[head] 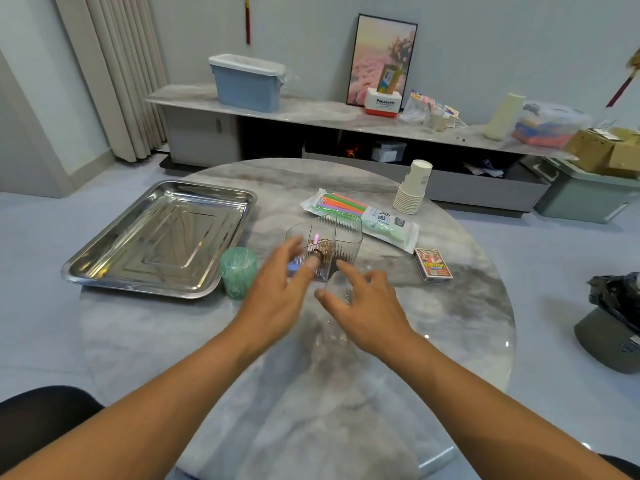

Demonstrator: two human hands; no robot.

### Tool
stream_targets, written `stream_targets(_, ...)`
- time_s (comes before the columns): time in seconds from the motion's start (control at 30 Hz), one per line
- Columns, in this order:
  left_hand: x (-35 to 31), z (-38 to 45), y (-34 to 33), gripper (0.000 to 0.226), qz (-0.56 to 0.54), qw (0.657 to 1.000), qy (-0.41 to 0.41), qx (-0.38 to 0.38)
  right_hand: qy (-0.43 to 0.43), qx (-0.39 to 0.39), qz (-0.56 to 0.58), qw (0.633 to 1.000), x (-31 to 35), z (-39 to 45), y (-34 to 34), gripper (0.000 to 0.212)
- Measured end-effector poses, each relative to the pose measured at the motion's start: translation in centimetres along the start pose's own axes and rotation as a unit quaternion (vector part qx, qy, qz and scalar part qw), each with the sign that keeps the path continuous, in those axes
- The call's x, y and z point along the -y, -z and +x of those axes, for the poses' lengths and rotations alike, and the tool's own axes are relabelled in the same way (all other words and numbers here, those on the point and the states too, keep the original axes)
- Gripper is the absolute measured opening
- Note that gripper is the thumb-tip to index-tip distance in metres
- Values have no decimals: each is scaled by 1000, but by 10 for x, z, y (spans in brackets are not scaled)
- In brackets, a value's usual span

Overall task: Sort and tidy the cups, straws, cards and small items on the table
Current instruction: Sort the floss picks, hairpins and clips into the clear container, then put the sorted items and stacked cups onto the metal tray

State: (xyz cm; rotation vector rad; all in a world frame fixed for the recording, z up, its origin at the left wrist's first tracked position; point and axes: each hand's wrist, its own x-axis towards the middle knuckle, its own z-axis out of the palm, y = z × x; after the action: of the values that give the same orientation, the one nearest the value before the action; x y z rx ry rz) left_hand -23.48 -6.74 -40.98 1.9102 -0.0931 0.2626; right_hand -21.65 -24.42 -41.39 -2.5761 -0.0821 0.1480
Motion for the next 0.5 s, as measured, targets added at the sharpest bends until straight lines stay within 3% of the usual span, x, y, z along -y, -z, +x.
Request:
stream_targets(0.1,-3,21,38,45,104,989,34,-100,25,-11,-84,996,-15,2,-10,84)
stream_targets(0.17,4,35,61,50,141,977,110,-116,27,-19,-125,992,-22,6,-13,84)
stream_targets(0.3,22,49,91,74,247,934,258,-33,42,-40,-177,982,-25,13,-15,86)
stream_targets(0.4,30,51,110,83,307,903,296,51,52,-43,-197,978,-22,15,-10,90)
stream_targets(0.5,37,51,109,72,339,883,302,119,62,-130,-116,983,-10,19,-2,76)
